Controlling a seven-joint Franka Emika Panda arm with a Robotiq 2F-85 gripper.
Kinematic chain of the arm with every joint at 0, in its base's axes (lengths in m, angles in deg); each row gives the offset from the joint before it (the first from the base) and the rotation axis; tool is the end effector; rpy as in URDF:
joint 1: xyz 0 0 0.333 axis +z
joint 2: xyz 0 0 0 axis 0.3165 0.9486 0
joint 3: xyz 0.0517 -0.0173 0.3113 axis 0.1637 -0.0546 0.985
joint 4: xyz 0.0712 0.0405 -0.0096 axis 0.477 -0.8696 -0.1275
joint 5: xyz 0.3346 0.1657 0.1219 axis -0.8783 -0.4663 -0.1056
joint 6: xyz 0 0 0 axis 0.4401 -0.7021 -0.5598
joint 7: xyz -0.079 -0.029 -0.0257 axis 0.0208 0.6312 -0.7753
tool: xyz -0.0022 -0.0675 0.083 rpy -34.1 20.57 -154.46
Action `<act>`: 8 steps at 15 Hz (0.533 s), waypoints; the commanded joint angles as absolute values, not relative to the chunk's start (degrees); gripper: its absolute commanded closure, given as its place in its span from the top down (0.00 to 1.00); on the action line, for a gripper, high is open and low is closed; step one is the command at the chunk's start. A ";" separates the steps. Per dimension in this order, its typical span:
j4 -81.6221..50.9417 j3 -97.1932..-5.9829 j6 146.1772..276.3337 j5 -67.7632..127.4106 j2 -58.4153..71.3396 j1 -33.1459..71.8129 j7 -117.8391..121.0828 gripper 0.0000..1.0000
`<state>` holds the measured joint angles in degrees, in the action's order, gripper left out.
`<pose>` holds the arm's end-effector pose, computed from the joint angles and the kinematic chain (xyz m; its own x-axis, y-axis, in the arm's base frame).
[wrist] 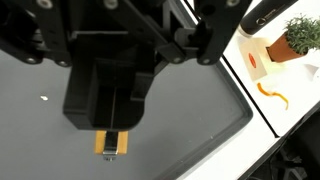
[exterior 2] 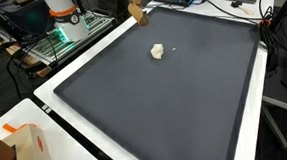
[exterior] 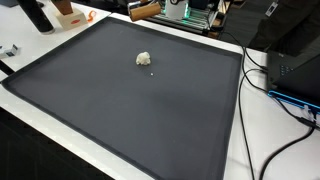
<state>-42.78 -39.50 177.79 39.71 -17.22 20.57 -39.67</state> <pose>0.4890 0.0705 0.4644 0.8489 -0.5283 0.0160 -0.5077 -0.8066 0.3026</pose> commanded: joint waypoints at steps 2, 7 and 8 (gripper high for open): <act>-41.56 -38.22 175.78 45.55 -15.59 21.80 -44.06 0.23; -39.66 -35.82 170.51 55.69 -10.61 24.49 -53.90 0.23; -38.94 -35.51 168.85 57.57 -9.15 25.26 -55.84 0.23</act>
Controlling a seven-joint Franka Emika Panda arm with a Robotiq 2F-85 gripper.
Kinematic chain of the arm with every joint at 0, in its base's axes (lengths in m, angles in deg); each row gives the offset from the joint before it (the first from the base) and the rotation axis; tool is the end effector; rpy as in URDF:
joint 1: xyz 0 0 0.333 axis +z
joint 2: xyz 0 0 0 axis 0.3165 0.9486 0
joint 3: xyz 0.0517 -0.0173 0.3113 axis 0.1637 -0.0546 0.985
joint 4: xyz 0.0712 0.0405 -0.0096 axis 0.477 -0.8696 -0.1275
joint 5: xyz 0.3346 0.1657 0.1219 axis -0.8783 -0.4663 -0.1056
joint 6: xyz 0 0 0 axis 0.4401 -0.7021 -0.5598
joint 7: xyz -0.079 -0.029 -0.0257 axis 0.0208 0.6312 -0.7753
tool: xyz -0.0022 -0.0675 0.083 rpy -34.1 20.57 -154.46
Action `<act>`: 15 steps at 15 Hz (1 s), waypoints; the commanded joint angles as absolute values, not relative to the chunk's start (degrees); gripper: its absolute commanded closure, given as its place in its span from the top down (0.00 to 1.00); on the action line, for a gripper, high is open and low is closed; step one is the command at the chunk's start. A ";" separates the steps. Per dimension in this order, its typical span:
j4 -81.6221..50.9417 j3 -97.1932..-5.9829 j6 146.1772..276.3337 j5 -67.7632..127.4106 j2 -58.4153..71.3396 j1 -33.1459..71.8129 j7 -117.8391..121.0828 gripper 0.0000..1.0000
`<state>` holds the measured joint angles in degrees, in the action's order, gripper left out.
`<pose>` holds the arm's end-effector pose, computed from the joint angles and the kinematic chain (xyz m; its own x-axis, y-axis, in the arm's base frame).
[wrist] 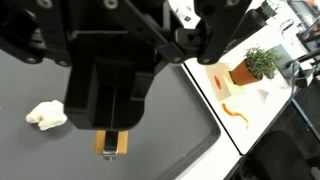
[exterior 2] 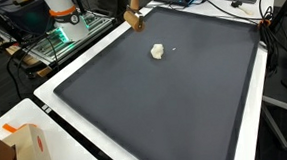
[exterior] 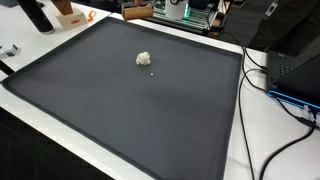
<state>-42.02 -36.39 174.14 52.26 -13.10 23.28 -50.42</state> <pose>0.4911 0.1004 0.4374 0.8489 -0.5075 0.1477 -0.5080 -0.7062 0.4932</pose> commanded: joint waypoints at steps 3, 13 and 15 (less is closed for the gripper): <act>-36.43 -35.30 164.05 61.83 -4.57 27.82 -60.52 0.23; -28.83 -37.16 157.70 67.98 8.70 33.71 -65.70 0.23; -28.01 -37.55 158.41 68.46 10.02 34.20 -65.34 0.23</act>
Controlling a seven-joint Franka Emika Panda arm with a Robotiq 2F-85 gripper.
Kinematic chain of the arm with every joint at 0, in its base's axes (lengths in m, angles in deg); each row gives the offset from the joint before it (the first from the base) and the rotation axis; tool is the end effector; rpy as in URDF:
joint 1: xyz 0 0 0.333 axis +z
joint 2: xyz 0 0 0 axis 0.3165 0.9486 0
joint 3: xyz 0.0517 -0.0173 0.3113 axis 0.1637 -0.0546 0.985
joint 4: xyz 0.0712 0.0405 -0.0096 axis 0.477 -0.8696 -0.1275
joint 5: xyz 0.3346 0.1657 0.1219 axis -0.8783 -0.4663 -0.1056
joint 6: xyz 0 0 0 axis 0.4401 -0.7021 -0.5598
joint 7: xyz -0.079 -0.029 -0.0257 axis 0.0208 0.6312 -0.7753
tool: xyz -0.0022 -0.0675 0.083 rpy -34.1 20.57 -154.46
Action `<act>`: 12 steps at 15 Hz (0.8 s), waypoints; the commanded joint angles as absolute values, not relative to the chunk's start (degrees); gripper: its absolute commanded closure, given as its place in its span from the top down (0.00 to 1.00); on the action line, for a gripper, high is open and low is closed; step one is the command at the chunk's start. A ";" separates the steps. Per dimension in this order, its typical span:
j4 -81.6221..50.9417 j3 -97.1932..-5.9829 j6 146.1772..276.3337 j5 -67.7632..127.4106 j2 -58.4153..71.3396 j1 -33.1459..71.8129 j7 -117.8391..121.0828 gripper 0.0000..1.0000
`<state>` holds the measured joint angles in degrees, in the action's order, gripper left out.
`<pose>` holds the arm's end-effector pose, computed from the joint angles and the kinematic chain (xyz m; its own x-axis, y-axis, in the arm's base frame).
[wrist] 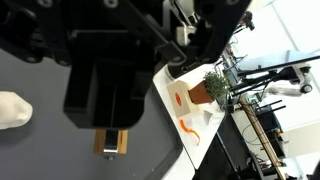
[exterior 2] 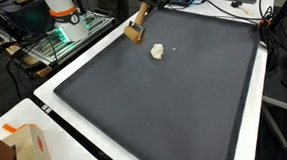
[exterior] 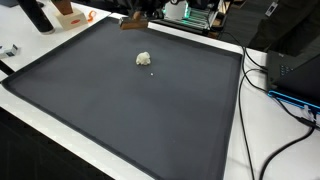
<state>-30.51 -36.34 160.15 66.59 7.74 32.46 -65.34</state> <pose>0.5261 0.1608 0.3362 0.8573 -0.4511 0.2480 -0.4600 -0.4551 0.7624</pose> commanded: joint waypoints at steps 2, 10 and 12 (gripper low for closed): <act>-27.54 -37.89 159.13 69.81 11.07 34.68 -64.92 0.23; -25.62 -38.58 160.93 72.42 14.33 35.20 -63.68 0.23; -25.20 -38.63 161.63 72.77 15.03 35.17 -62.96 0.23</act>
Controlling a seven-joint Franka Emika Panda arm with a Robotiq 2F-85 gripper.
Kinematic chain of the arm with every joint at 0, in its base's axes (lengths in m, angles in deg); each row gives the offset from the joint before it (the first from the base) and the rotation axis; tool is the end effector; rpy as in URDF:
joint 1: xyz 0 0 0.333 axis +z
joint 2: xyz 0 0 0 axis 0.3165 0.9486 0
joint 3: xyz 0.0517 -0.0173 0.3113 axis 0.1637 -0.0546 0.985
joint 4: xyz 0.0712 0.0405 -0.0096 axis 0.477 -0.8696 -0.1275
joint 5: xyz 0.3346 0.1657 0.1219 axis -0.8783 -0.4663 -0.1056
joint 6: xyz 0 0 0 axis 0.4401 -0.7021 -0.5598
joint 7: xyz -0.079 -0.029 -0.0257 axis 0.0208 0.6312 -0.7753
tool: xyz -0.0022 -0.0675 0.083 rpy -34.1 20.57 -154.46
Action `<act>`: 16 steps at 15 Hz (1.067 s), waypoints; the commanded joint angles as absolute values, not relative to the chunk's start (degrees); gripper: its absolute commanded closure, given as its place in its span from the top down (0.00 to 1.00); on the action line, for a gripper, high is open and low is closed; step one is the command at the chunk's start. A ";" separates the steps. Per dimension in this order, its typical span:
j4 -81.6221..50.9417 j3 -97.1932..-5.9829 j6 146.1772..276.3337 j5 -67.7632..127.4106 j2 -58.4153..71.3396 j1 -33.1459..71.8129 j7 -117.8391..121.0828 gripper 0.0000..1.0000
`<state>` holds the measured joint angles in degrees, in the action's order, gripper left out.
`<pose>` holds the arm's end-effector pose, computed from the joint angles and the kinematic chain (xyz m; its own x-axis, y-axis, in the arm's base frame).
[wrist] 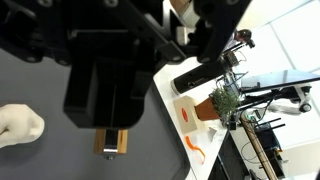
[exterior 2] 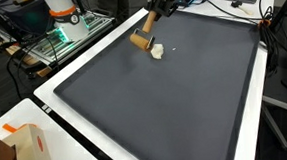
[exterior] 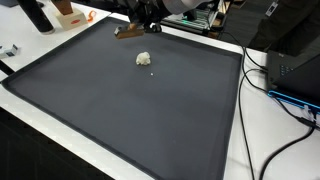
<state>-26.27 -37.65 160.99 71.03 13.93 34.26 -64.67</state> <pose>0.5499 0.1693 0.3068 0.8862 -0.3826 0.2613 -0.4250 -0.4467 0.7873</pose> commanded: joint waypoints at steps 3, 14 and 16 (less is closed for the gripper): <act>-24.94 -38.74 162.83 72.94 15.78 35.19 -62.00 0.23; -24.90 -39.08 165.41 72.45 17.46 35.34 -58.64 0.23; -25.18 -39.07 166.30 72.37 17.51 35.22 -57.71 0.23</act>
<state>-24.98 -38.05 165.25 71.45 17.47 34.35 -59.77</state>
